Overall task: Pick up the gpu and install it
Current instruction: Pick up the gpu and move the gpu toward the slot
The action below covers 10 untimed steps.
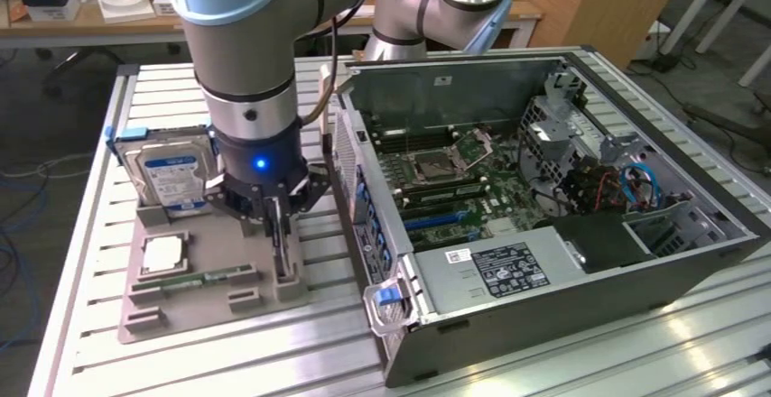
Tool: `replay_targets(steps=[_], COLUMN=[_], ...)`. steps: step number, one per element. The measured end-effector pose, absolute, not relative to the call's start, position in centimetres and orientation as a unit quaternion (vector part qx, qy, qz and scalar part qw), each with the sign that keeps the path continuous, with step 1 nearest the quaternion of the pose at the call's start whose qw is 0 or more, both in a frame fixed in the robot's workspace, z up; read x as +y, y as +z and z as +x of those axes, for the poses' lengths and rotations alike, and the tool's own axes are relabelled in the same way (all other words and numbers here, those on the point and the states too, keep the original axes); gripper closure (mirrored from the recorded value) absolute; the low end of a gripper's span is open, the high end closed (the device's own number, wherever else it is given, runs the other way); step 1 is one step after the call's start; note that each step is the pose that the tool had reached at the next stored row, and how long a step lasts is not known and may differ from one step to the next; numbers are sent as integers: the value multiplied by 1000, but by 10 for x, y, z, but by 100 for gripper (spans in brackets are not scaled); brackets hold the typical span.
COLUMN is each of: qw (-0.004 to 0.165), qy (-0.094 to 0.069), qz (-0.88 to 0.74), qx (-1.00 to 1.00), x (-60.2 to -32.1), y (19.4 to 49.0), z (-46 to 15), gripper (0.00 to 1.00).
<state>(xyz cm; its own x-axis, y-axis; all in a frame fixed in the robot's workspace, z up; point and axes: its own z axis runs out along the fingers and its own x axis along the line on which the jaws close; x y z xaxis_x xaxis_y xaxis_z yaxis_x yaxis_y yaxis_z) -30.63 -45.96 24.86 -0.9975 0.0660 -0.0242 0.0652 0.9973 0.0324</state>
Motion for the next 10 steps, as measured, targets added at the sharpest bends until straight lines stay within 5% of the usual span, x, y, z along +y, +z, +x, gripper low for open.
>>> replay_targets(steps=[10], qw=[13], qy=[18], qz=[33], qx=[999], x=[-460], y=[246], z=[-306], gripper=[73])
